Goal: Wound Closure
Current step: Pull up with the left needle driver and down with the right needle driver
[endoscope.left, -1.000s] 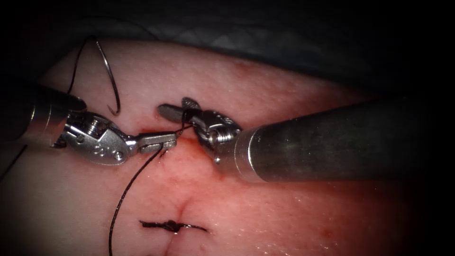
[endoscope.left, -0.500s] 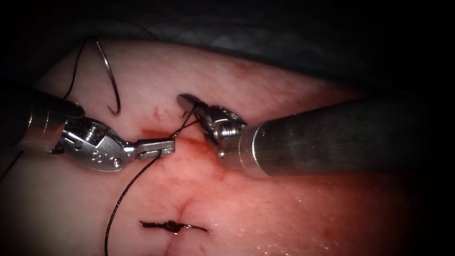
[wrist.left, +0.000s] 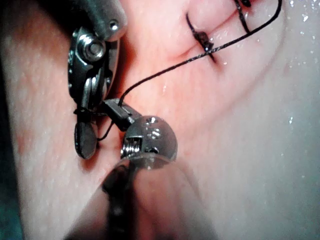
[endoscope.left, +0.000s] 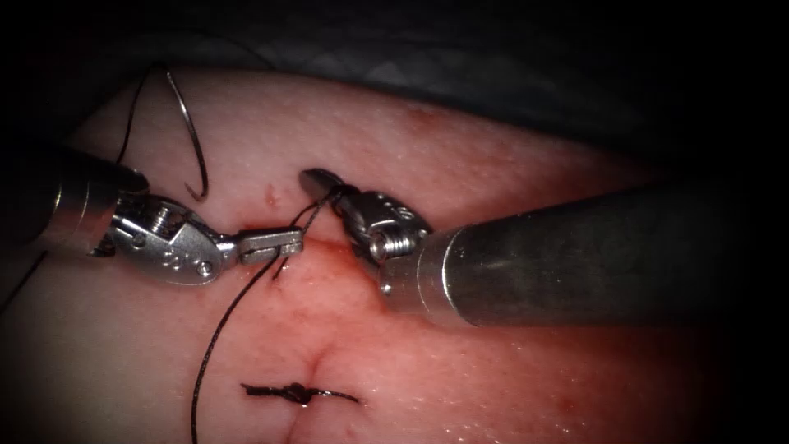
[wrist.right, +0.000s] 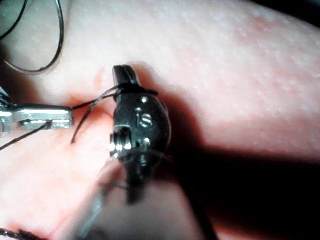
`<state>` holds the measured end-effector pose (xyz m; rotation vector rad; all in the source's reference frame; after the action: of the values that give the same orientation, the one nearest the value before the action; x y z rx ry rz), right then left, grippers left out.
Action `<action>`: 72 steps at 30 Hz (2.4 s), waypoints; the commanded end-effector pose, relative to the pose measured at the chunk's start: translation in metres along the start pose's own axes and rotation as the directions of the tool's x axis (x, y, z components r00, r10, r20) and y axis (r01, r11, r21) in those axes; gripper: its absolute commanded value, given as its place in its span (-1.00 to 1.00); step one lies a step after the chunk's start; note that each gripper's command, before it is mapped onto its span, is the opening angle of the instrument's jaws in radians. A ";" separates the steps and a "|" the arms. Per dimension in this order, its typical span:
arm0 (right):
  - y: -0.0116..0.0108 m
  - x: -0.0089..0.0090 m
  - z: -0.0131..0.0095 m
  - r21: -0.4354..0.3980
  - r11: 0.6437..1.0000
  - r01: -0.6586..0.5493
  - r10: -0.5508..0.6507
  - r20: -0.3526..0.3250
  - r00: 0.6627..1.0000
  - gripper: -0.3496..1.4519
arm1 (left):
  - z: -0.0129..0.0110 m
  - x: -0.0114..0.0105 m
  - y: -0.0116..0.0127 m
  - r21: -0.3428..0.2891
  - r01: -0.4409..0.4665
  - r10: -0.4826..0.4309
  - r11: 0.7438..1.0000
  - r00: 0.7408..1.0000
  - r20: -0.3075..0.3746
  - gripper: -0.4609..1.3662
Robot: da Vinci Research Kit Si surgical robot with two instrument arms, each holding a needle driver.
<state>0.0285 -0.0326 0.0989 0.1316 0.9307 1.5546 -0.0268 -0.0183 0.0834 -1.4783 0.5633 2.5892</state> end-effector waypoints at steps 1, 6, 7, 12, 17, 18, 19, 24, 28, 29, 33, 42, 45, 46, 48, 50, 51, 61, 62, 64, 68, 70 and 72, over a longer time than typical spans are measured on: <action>0.0000 -0.0001 -0.0001 -0.001 1.000 0.000 0.000 -0.003 1.000 -1.00 | -0.0001 0.0000 0.0000 -0.004 0.007 -0.007 1.000 1.000 0.002 -0.88; -0.0011 -0.0005 -0.0011 0.030 1.000 0.010 -0.009 -0.038 0.999 -1.00 | -0.0007 -0.0005 -0.0007 0.004 0.031 -0.031 1.000 0.999 0.017 -0.88; -0.0015 -0.0006 -0.0015 0.032 0.999 0.017 -0.016 -0.037 0.999 -1.00 | -0.0008 -0.0006 -0.0009 0.004 0.037 -0.037 0.999 0.999 0.018 -0.88; -0.0031 -0.0010 -0.0029 0.052 0.998 0.026 -0.024 -0.035 0.999 -1.00 | -0.0011 -0.0016 -0.0022 0.013 0.054 -0.055 0.998 0.998 0.033 -0.88; -0.0048 -0.0017 -0.0048 0.062 0.997 0.054 -0.052 -0.034 0.998 -1.00 | -0.0006 -0.0025 -0.0036 0.007 0.053 -0.053 0.999 0.997 0.048 -0.88; -0.0051 -0.0018 -0.0052 0.064 0.996 0.067 -0.065 -0.035 0.997 -1.00 | -0.0004 -0.0026 -0.0040 0.005 0.054 -0.054 0.999 0.997 0.050 -0.88; -0.0054 -0.0020 -0.0056 0.066 0.995 0.074 -0.072 -0.035 0.997 -1.00 | -0.0002 -0.0026 -0.0044 0.005 0.055 -0.055 0.998 0.997 0.051 -0.88; -0.0068 -0.0028 -0.0071 0.077 0.994 0.083 -0.081 -0.022 0.996 -1.00 | 0.0010 -0.0026 -0.0069 -0.001 0.037 -0.037 0.999 0.998 0.059 -0.88; -0.0084 -0.0037 -0.0083 0.084 0.992 0.091 -0.091 -0.004 0.996 -1.00 | 0.0020 -0.0025 -0.0093 -0.010 0.015 -0.014 1.000 0.998 0.066 -0.88; -0.0087 -0.0039 -0.0086 0.085 0.992 0.094 -0.095 0.002 0.996 -1.00 | 0.0022 -0.0024 -0.0099 -0.014 0.011 -0.010 1.000 0.998 0.069 -0.88; -0.0099 -0.0048 -0.0099 0.094 0.990 0.105 -0.107 0.019 0.994 -1.00 | 0.0030 -0.0021 -0.0119 -0.019 -0.011 0.013 1.000 0.997 0.075 -0.88; -0.0106 -0.0051 -0.0114 0.094 0.990 0.109 -0.113 0.030 0.993 -1.00 | 0.0046 -0.0018 -0.0157 -0.028 -0.060 0.063 0.998 0.995 0.084 -0.88; -0.0105 -0.0053 -0.0114 0.094 0.989 0.117 -0.121 0.031 0.992 -1.00 | 0.0053 -0.0019 -0.0172 -0.019 -0.077 0.078 0.997 0.994 0.080 -0.88; -0.0105 -0.0054 -0.0114 0.094 0.989 0.118 -0.121 0.031 0.992 -1.00 | 0.0055 -0.0020 -0.0175 -0.019 -0.076 0.078 0.997 0.994 0.081 -0.88; -0.0106 -0.0056 -0.0114 0.095 0.987 0.131 -0.134 0.031 0.990 -1.00 | 0.0062 -0.0023 -0.0183 -0.018 -0.099 0.100 0.995 0.991 0.087 -0.88; -0.0108 -0.0058 -0.0115 0.097 0.985 0.144 -0.147 0.029 0.989 -1.00 | 0.0068 -0.0026 -0.0189 -0.010 -0.118 0.118 0.993 0.988 0.103 -0.88; -0.0109 -0.0059 -0.0116 0.099 0.981 0.168 -0.172 0.025 0.985 -1.00 | 0.0073 -0.0029 -0.0193 -0.009 -0.132 0.132 0.991 0.984 0.118 -0.88; -0.0118 -0.0062 -0.0121 0.123 0.947 0.296 -0.299 0.002 0.954 -1.00 | 0.0099 -0.0054 -0.0197 -0.015 -0.164 0.165 0.986 0.976 0.140 -0.88; -0.0118 -0.0062 -0.0122 0.127 0.947 0.296 -0.298 0.000 0.954 -1.00 | 0.0102 -0.0057 -0.0197 -0.017 -0.168 0.169 0.986 0.975 0.143 -0.88; -0.0119 -0.0061 -0.0122 0.133 0.948 0.289 -0.292 0.003 0.956 -1.00 | 0.0107 -0.0061 -0.0198 -0.012 -0.173 0.173 0.985 0.974 0.143 -0.88; -0.0119 -0.0057 -0.0118 0.130 0.972 0.194 -0.197 0.014 0.980 -1.00 | 0.0115 -0.0062 -0.0204 -0.001 -0.174 0.172 0.985 0.974 0.146 -0.88; -0.0118 -0.0055 -0.0114 0.128 0.983 0.134 -0.138 0.026 0.990 -1.00 | 0.0119 -0.0059 -0.0206 0.006 -0.170 0.167 0.985 0.975 0.149 -0.88; -0.0117 -0.0053 -0.0110 0.133 0.987 0.091 -0.096 0.038 0.995 -1.00 | 0.0123 -0.0056 -0.0205 0.010 -0.191 0.187 0.982 0.971 0.151 -0.88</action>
<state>0.0324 -0.0434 0.0867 0.2110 0.9919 1.3960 -0.0283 0.0058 0.0885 -1.2633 0.7566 2.7875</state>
